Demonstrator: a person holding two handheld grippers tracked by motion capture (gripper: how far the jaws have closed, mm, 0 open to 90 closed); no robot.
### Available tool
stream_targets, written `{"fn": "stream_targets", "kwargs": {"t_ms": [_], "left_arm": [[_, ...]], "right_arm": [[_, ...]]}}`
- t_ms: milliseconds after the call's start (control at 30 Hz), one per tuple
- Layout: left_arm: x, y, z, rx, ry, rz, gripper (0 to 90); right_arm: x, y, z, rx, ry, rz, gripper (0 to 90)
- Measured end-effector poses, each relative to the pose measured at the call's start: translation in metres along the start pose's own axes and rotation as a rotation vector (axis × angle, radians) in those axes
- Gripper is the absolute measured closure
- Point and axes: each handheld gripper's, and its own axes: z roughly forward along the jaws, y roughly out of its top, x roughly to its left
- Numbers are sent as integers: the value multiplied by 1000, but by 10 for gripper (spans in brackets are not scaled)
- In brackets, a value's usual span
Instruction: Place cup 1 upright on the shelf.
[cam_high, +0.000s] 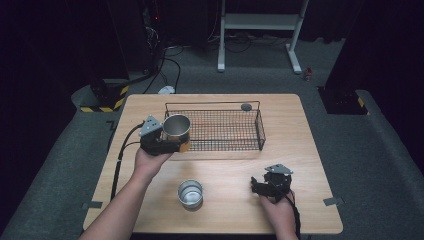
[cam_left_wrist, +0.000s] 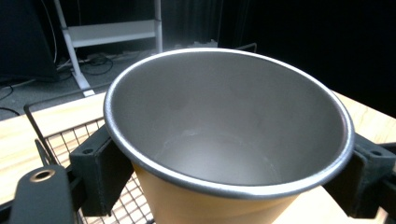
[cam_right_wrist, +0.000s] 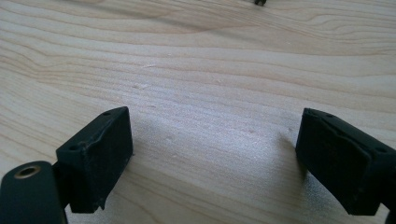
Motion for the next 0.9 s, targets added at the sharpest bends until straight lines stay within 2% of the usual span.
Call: {"fn": "stream_targets", "kwargs": {"t_ms": [200, 333, 467, 633, 767, 800, 900], "left_arm": [[1, 7, 4, 1, 1, 8, 141], [3, 10, 9, -12, 3, -8, 142], [8, 15, 17, 5, 22, 6, 142], [15, 15, 24, 10, 36, 0, 142], [24, 14, 31, 0, 50, -27, 142], [27, 15, 33, 11, 52, -36, 142], [30, 16, 36, 17, 55, -40, 142]], "right_arm": [[0, 0, 0, -1, 0, -3, 109], [0, 0, 0, -1, 2, -8, 109], [0, 0, 0, -1, 3, -6, 109], [0, 0, 0, -1, 3, -7, 109], [0, 0, 0, -1, 3, -7, 109], [0, 0, 0, -1, 3, -7, 109], [0, 0, 0, -1, 3, -6, 109]]}}
